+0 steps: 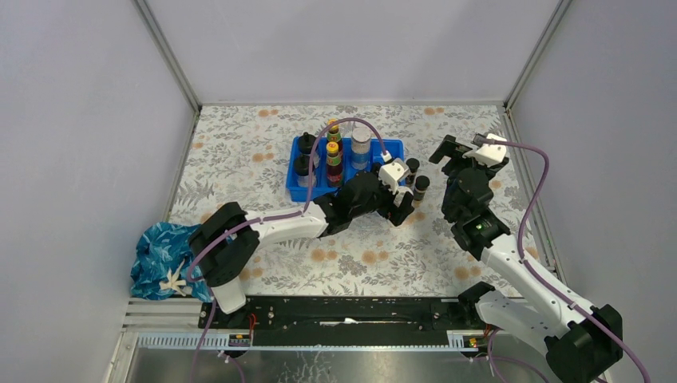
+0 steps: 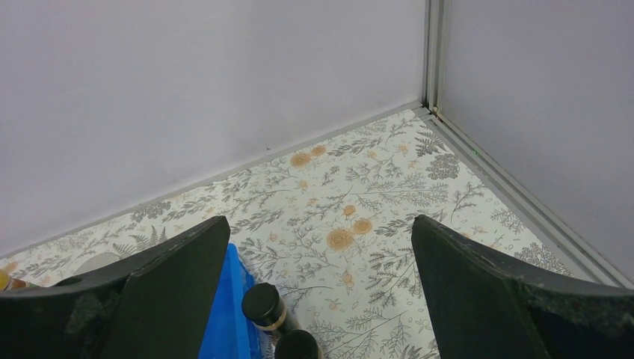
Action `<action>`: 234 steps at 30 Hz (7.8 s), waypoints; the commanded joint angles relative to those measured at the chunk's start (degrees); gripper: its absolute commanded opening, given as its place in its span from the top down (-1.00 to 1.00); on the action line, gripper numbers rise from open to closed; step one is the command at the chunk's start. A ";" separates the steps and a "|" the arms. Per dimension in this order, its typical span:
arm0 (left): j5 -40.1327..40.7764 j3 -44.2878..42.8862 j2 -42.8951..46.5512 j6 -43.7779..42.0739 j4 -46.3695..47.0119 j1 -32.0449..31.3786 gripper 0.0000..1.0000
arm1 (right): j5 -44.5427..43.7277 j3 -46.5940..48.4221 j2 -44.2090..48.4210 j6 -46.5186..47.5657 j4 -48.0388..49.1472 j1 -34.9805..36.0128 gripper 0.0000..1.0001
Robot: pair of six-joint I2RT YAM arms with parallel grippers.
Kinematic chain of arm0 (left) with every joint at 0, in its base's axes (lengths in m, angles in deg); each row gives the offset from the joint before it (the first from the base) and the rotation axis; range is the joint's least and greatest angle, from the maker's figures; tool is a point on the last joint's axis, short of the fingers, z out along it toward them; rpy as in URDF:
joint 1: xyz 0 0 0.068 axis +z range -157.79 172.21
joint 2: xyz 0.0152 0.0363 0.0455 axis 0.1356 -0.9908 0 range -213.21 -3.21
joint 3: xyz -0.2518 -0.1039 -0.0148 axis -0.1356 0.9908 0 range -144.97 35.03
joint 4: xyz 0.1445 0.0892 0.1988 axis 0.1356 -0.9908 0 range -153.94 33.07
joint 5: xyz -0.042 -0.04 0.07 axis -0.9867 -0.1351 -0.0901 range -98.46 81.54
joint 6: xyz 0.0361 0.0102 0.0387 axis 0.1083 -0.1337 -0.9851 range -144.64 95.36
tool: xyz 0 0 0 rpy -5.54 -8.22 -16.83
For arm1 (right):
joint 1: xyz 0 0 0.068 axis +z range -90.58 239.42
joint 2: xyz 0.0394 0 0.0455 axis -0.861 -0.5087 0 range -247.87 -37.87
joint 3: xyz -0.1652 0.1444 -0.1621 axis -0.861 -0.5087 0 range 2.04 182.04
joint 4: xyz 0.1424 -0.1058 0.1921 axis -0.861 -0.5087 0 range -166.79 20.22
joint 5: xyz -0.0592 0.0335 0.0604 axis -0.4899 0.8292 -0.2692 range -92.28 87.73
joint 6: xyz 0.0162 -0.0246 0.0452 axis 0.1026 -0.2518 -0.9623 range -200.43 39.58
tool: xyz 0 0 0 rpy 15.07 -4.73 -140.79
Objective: Organize the condiment bottles
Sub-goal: Pick up the bottle from the center of the board, then place the bottle in the storage box.
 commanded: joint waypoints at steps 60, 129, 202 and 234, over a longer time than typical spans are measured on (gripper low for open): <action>7.64 1.18 4.24 -0.79 7.82 -0.55 1.00 | -0.27 -1.95 1.63 -0.96 2.80 -0.80 -0.99; 17.94 2.05 1.51 -2.52 18.38 12.96 1.00 | 0.23 -2.99 -1.80 -0.61 5.83 -0.78 -0.99; 16.20 -0.28 -4.25 2.74 12.18 15.46 0.23 | 0.08 -3.47 -2.26 -0.74 5.70 -0.78 -0.99; 14.19 -0.27 -1.05 3.86 13.18 14.82 -0.75 | 0.46 -2.86 -2.45 -0.78 5.00 -0.78 -0.99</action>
